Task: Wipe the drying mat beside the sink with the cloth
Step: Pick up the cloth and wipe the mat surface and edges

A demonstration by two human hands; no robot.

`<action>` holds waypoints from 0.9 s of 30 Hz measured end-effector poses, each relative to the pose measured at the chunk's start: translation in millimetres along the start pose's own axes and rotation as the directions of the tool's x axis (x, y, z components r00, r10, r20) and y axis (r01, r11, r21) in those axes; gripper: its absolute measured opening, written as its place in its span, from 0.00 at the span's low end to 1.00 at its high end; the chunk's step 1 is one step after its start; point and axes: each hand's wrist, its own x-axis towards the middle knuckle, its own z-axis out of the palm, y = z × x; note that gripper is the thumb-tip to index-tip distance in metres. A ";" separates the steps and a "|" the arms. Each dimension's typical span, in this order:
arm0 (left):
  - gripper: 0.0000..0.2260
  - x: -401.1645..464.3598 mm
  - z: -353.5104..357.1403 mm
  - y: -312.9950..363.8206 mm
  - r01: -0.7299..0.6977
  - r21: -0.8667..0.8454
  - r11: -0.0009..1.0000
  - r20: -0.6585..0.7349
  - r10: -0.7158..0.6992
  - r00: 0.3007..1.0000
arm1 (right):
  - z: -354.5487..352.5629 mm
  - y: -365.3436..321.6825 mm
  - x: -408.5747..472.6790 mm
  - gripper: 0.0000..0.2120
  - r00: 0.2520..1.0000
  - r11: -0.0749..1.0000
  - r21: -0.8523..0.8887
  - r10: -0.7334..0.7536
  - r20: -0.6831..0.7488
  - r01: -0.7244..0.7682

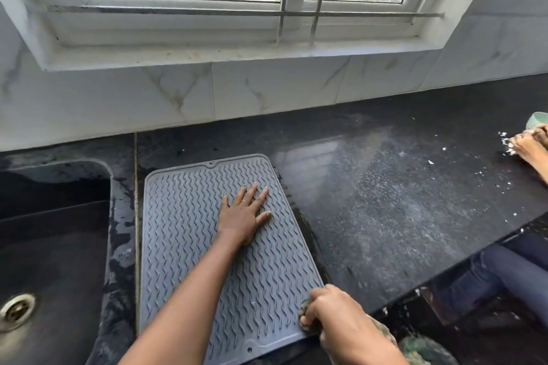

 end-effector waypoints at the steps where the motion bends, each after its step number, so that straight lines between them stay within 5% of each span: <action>1: 0.26 0.2 -0.1 0.7 0.004 0.006 1.000 -0.003 -0.004 1.000 | -6.7 -2.7 0.1 0.16 0.999 1.000 0.001 0.021 0.038 -0.021; 5: 0.27 1.2 -2.6 3.5 0.003 0.018 1.000 -0.050 -0.002 0.999 | -33.3 -10.7 18.6 0.23 0.998 0.997 0.059 0.055 -0.009 -0.055; 9: 0.32 0.3 1.7 6.5 -0.025 -0.017 1.000 -0.069 0.024 0.997 | -34.4 -14.0 56.2 0.16 0.983 0.998 0.062 0.012 -0.181 0.000; 22: 0.39 -10.0 5.7 9.4 -0.036 0.001 0.999 0.008 0.036 0.999 | -13.7 -0.7 10.2 0.19 0.991 0.995 0.089 0.030 0.131 -0.041; 27: 0.31 -3.7 -3.6 0.1 -0.005 -0.088 0.996 -0.074 -0.001 0.997 | -43.0 -8.5 64.6 0.23 0.984 0.909 0.414 0.030 -0.178 0.047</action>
